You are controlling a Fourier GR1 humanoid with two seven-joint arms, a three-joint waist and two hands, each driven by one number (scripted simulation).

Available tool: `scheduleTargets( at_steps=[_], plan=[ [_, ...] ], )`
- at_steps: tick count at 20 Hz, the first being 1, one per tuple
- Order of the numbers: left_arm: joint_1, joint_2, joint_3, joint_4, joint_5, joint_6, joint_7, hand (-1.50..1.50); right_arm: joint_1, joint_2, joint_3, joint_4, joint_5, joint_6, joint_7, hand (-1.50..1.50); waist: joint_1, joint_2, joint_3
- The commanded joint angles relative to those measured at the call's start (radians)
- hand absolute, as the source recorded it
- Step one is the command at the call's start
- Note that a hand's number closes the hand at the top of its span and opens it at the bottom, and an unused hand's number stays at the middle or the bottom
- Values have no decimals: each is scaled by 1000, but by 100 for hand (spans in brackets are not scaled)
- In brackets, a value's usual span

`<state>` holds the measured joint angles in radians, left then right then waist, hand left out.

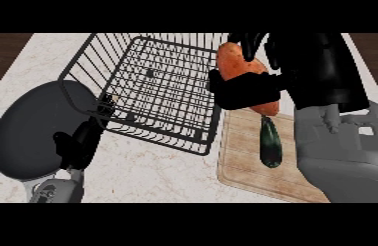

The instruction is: Pick the sweet potato from the cutting board and place it in the tiered basket

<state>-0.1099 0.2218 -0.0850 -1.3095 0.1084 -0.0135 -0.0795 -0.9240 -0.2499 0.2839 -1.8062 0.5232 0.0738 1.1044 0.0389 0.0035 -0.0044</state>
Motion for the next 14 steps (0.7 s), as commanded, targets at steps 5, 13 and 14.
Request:
scheduleTargets(
  at_steps=[5, 13, 14],
  plan=[
    [-6, -77, -81, 9, -39, -23, -79, 0, -232, 184, -17, 412, 32, -35, 3, 150, -7, 5, 2],
    [-93, -69, -60, 40, -41, -31, -25, 0, -384, 248, -46, 756, 19, -145, -142, 150, -8, 9, 2],
    [-94, -55, -53, -12, -18, -43, 30, 0, -406, 248, -67, 795, 7, -170, -168, 150, 0, 8, 3]
  ],
)
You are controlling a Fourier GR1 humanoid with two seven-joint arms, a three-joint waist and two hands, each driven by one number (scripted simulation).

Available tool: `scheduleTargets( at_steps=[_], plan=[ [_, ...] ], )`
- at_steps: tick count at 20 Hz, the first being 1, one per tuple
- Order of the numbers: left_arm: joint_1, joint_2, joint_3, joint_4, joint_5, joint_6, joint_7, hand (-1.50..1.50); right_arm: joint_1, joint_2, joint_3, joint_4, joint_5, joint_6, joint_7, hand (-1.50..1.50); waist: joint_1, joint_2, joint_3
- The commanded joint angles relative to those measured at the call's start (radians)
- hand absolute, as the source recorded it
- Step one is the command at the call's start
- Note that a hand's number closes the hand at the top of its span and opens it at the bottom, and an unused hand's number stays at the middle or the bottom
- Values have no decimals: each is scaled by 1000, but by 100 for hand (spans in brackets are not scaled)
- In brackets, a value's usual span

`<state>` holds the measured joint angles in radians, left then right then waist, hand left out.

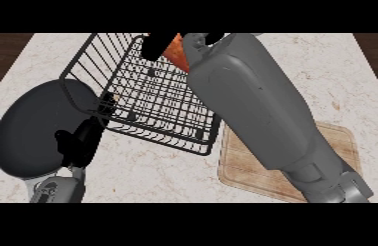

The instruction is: Pick the sweet potato from the cutting board and place it in the tiered basket

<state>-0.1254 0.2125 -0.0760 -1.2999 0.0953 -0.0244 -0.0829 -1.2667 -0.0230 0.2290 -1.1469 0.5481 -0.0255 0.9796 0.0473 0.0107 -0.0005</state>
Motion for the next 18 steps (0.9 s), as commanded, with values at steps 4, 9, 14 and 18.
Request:
scheduleTargets(
  at_steps=[4, 9, 14, 18],
  plan=[
    [-18, -55, -79, -47, -22, -38, -32, 0, -93, 22, 8, 271, -92, -182, -99, 150, 17, 4, -2],
    [-39, -77, -93, -33, -31, -37, -5, 0, -109, 23, 57, 313, -257, -274, -122, 150, 17, 2, -1],
    [-52, -44, -60, -7, -19, -61, -7, 0, -137, 23, 20, 341, -452, -353, 33, 150, 24, -2, -2],
    [-47, -48, -62, -3, -26, -67, -23, 0, -141, 23, 41, 340, -580, -427, 13, -150, 20, -3, -1]
  ],
)
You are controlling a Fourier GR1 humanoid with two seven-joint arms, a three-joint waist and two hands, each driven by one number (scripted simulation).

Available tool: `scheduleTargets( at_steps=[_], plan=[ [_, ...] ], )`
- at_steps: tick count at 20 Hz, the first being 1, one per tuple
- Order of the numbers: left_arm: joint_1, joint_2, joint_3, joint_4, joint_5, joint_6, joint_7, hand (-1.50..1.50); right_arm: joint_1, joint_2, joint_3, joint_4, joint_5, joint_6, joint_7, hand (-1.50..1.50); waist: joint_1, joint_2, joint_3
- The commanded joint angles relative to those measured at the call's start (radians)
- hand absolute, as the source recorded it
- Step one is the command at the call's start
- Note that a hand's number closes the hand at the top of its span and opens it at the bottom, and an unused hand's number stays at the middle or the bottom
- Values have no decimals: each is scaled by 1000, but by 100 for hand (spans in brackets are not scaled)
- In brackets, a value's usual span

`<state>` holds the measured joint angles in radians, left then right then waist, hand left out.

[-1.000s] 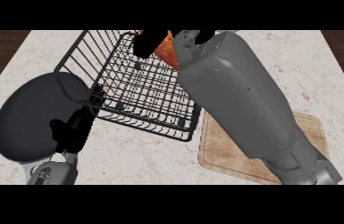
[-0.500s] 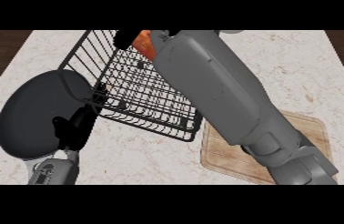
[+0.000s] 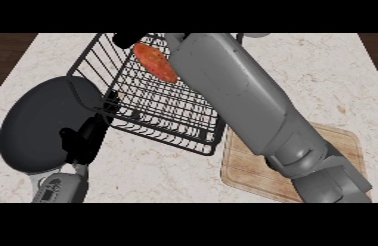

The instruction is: Pick the sweet potato from the cutting board and place it in the tiered basket

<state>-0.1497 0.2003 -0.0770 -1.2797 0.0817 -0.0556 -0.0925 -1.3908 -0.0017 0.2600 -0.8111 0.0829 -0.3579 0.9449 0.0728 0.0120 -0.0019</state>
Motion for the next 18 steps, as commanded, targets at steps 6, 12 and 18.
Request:
scheduleTargets(
  at_steps=[6, 12, 18],
  plan=[
    [32, -60, -62, -53, -27, 3, -13, 0, -22, 2, 35, -6, -20, -265, -6, -150, -55, -17, 1],
    [49, -30, -21, -37, -9, -19, -52, 0, -44, -116, 43, 77, 175, -412, 26, -150, -90, -22, 1],
    [75, 16, 34, -55, 33, -49, -29, 0, 51, -233, -1, -113, 239, -505, 40, -150, -121, -33, 3]
  ],
)
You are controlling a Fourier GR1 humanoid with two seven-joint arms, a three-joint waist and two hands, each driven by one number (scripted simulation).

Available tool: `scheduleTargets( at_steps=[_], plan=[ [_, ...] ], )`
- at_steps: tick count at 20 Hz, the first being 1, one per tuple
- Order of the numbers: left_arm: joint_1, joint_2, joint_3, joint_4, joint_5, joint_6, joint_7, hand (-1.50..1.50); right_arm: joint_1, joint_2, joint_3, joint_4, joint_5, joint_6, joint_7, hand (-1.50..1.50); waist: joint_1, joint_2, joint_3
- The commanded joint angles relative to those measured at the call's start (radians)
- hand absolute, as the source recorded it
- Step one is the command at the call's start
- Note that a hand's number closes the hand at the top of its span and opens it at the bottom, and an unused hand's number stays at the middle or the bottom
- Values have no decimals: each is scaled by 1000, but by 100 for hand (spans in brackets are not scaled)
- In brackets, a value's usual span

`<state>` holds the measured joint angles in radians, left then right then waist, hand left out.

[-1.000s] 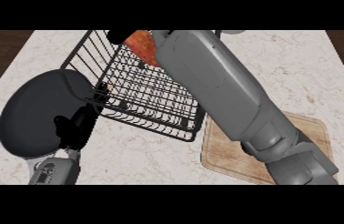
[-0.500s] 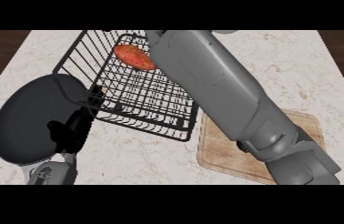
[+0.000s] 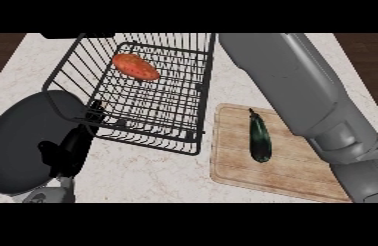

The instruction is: Pick the sweet potato from the cutting board and place it in the tiered basket

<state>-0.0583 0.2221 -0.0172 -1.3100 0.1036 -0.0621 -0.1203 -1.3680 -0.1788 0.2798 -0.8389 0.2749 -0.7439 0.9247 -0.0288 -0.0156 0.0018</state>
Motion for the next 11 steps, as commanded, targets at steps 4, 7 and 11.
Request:
scheduleTargets(
  at_steps=[4, 7, 11],
  plan=[
    [-2, -53, -53, -32, -26, 15, 1, 0, 202, -173, -86, -303, -15, -70, -6, -150, -63, -11, 2],
    [53, -40, -41, -53, -12, -7, -30, 0, 363, -280, -132, -462, -87, 18, -51, -150, -61, -9, 3],
    [31, -21, -26, -89, -1, -6, 29, 0, 544, -400, -165, -660, -156, 111, -24, -150, -67, -9, 3]
  ],
)
